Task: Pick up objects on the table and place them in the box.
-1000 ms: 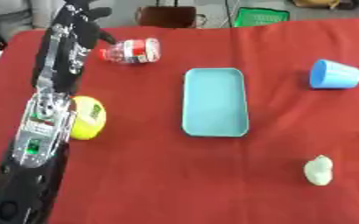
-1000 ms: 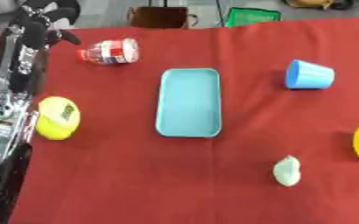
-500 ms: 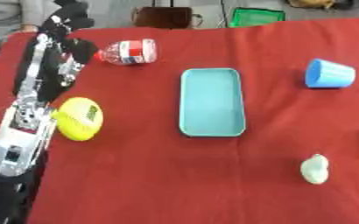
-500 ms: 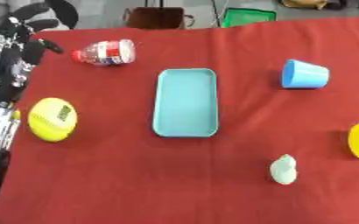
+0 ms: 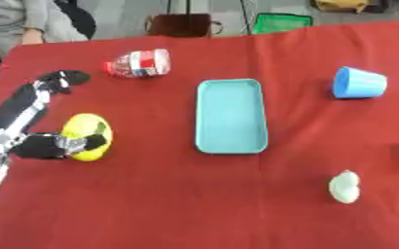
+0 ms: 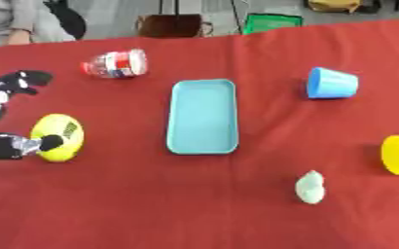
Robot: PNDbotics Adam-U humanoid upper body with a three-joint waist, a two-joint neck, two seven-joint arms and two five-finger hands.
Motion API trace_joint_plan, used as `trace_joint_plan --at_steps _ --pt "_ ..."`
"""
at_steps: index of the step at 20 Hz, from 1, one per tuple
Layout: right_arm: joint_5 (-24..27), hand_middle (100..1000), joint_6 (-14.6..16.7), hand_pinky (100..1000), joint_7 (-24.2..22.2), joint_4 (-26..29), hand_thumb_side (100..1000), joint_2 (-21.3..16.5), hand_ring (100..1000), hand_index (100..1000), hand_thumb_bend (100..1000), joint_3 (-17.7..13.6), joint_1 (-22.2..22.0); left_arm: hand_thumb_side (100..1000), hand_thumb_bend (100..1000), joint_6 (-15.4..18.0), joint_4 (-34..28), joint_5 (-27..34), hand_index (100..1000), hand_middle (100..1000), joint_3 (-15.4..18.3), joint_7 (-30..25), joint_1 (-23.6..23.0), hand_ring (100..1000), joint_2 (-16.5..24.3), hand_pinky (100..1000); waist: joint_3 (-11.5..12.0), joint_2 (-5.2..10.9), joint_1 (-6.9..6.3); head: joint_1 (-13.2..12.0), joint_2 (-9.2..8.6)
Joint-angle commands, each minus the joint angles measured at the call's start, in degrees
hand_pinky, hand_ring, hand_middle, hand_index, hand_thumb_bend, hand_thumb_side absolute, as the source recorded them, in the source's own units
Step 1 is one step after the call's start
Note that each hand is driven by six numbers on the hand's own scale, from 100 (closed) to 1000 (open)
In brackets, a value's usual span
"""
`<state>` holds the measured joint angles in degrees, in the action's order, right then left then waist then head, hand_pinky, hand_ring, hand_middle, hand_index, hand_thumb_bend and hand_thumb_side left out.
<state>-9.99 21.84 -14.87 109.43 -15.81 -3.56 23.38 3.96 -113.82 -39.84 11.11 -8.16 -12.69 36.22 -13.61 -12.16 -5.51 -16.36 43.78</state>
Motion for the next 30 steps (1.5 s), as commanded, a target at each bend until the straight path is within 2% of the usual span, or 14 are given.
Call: trace_joint_plan --at_steps 1,2,5,13,16,19,21,22,23,24,25,26,28,30 --pt "0.13 719 0.08 638 -0.25 0.48 532 -1.27 686 919 773 -0.37 0.56 701 911 -5.96 -0.77 -8.41 920 842 -0.14 0.12 0.07 856 0.08 800 0.00 0.75 0.19 0.40 0.34" --pt "0.17 720 0.10 638 -0.26 0.49 532 -1.23 686 919 772 -0.39 0.59 688 971 -8.01 -0.35 -10.23 917 837 -0.22 0.17 0.53 852 -0.71 816 -0.07 0.70 0.25 0.45 0.34" --pt "0.36 720 0.17 638 -0.34 0.52 532 -1.08 686 919 772 -0.33 0.71 685 1000 -12.64 1.73 -14.97 916 835 -1.34 -0.76 2.82 849 -2.68 813 -0.41 0.57 0.43 0.46 0.34" --pt "0.67 720 0.31 638 -0.60 0.52 529 -0.78 686 920 772 -0.33 0.79 663 1000 -15.26 9.56 -18.55 901 809 -2.24 -3.20 7.81 813 -4.76 778 -1.07 0.19 0.74 0.01 0.34" --pt "0.77 720 0.37 639 -0.60 0.54 529 -0.79 686 920 772 -0.38 0.85 684 1000 -14.26 12.03 -19.13 886 776 -2.76 -6.69 7.82 757 -4.95 699 -1.30 0.08 0.85 -0.03 0.34" --pt "0.80 720 0.41 639 -0.61 0.51 529 -0.81 686 921 771 -0.43 0.83 690 1000 -12.61 12.71 -20.50 871 756 -2.70 -11.06 7.23 723 -4.86 663 -1.25 0.03 0.83 -0.10 0.34" --pt "0.83 721 0.41 639 -0.67 0.51 531 -0.78 686 921 768 -0.40 0.83 658 1000 -11.88 12.98 -21.38 832 715 -2.57 -13.30 6.97 646 -4.94 564 -1.14 0.01 0.80 -0.07 0.34" --pt "0.85 721 0.42 639 -0.71 0.50 531 -0.76 686 921 768 -0.39 0.82 582 1000 -11.77 13.10 -21.65 789 670 -2.48 -13.89 6.95 560 -5.02 432 -1.12 0.01 0.80 -0.06 0.34" --pt "0.85 721 0.43 639 -0.75 0.50 531 -0.76 686 921 768 -0.39 0.82 582 1000 -11.92 13.24 -21.79 789 670 -2.37 -13.97 6.95 560 -5.16 432 -1.13 0.00 0.81 -0.07 0.34" --pt "0.86 721 0.44 640 -0.77 0.50 531 -0.75 686 921 767 -0.40 0.82 476 957 -12.11 13.36 -21.82 746 627 -2.35 -13.82 6.97 487 -5.26 312 -1.14 0.00 0.82 -0.07 0.34" --pt "0.88 721 0.45 640 -0.76 0.50 531 -0.75 686 921 767 -0.42 0.83 476 957 -12.45 13.43 -21.54 746 627 -2.30 -13.26 6.99 487 -5.42 312 -1.18 -0.01 0.86 -0.08 0.34" --pt "0.90 722 0.46 640 -0.74 0.49 533 -0.74 687 921 766 -0.44 0.84 336 751 -12.74 13.47 -21.13 697 588 -2.31 -12.61 7.05 407 -5.51 121 -1.21 0.00 0.89 -0.08 0.34" --pt "0.96 722 0.50 641 -0.65 0.51 533 -0.74 687 921 766 -0.50 0.88 302 657 -13.55 12.51 -17.96 688 578 -2.08 -10.08 7.47 384 -5.78 100 -1.35 0.01 1.02 -0.04 0.34" --pt "0.99 722 0.52 641 -0.64 0.48 534 -0.71 687 922 766 -0.50 0.86 312 537 -13.29 9.93 -12.25 689 579 -2.18 -8.18 8.48 376 -5.69 100 -1.47 0.06 1.08 0.00 0.34"
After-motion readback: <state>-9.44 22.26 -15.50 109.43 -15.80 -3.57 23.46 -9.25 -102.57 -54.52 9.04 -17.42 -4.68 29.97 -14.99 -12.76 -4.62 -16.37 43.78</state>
